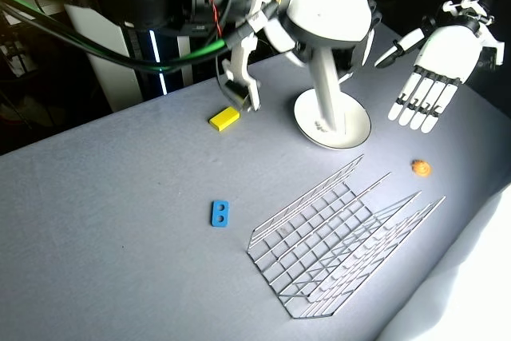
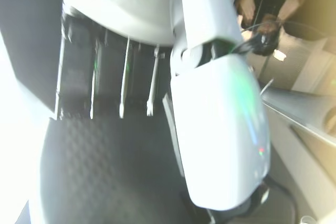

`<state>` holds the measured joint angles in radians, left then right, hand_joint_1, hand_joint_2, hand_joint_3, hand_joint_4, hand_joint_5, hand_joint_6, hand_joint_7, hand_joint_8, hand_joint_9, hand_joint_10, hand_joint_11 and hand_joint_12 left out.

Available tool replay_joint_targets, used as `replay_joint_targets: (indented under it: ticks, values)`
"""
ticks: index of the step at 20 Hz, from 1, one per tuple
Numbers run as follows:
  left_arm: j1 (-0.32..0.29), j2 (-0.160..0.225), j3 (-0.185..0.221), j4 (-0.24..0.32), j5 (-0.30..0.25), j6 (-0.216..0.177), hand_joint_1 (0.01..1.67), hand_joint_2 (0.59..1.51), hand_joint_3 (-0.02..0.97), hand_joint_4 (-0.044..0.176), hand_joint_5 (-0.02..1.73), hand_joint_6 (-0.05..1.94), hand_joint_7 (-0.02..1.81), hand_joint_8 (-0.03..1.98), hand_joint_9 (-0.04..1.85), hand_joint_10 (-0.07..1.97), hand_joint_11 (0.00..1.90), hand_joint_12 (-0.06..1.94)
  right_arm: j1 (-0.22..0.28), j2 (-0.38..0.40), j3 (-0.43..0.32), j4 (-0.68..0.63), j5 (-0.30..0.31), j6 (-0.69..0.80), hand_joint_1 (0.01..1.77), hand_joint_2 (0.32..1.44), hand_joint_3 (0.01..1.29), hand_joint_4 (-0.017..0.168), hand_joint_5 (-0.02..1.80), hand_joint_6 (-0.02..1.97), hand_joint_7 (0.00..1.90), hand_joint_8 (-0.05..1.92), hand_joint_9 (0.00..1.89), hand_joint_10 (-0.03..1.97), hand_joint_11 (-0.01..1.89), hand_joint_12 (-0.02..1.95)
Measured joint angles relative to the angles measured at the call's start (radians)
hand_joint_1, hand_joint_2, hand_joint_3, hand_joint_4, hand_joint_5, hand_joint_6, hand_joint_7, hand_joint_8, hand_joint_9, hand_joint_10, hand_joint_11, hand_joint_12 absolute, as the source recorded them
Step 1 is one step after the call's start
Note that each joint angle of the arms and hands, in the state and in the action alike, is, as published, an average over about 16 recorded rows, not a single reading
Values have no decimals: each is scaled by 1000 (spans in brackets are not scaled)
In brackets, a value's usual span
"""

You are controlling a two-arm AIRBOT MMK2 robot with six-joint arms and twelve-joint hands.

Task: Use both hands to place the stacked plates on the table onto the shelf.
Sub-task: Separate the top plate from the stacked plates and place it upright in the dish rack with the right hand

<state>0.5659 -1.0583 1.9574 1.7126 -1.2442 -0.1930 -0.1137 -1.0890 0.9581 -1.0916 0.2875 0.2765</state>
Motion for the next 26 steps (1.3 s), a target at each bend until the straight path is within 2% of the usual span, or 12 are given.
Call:
replay_joint_targets:
  ticks: [6, 11, 21, 26]
  values:
    - [63, -7, -10, -5, 3, -13, 13, 1073, 17, -1, 19, 6, 16, -7, 20, 11, 14, 10, 70, 39, 3, -17, -52, 156, 1374, 983, 14, -8, 933, 920, 1110, 711, 1068, 957, 949, 1001]
    - [110, -11, -19, -12, 3, -28, 13, 1073, 17, -2, 18, 6, 16, -8, 20, 11, 15, 10, 103, 69, 17, -12, -108, 229, 1374, 983, 14, -8, 928, 920, 1100, 725, 1062, 972, 946, 1021]
    - [162, -14, -33, -26, -7, -57, 13, 1080, 17, -2, 18, 7, 18, -8, 20, 11, 15, 11, 108, 116, 88, 4, -144, 304, 1375, 983, 14, -7, 930, 920, 1118, 708, 1066, 965, 953, 1031]
    - [173, -15, -37, -29, -13, -64, 13, 1084, 17, -1, 19, 7, 20, -8, 19, 9, 15, 11, 101, 129, 130, 19, -158, 323, 1365, 983, 14, -7, 933, 919, 1131, 700, 1096, 794, 949, 1023]
